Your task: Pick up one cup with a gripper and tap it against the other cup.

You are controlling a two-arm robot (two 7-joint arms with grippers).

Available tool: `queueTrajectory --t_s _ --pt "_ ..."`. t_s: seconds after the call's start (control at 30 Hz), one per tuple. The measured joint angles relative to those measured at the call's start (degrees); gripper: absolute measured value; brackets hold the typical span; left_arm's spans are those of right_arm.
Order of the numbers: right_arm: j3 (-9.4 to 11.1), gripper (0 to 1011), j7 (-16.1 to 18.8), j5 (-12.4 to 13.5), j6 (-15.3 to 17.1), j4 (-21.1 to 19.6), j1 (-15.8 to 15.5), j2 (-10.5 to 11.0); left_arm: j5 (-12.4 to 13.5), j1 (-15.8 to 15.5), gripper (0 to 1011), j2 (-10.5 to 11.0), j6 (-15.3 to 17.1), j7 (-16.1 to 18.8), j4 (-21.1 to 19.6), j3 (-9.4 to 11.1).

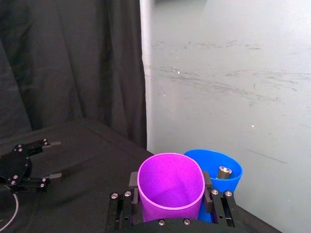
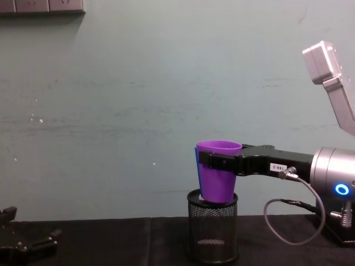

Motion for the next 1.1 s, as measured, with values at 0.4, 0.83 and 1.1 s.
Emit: queueTrajectory --t_s 0.4,0.83,1.1 --pt "0.36 728 -0.11 0.34 0.37 0.21 0.15 -0.08 0.00 0.00 1000 0.00 0.00 0.00 0.00 0.00" --pt "0.63 728 -0.33 0.54 0.24 0.48 0.31 -0.29 0.00 0.00 1000 0.00 0.00 0.00 0.00 0.00" --pt "0.63 728 -0.32 0.53 0.19 0.48 0.31 -0.27 0.00 0.00 1000 0.00 0.00 0.00 0.00 0.00"
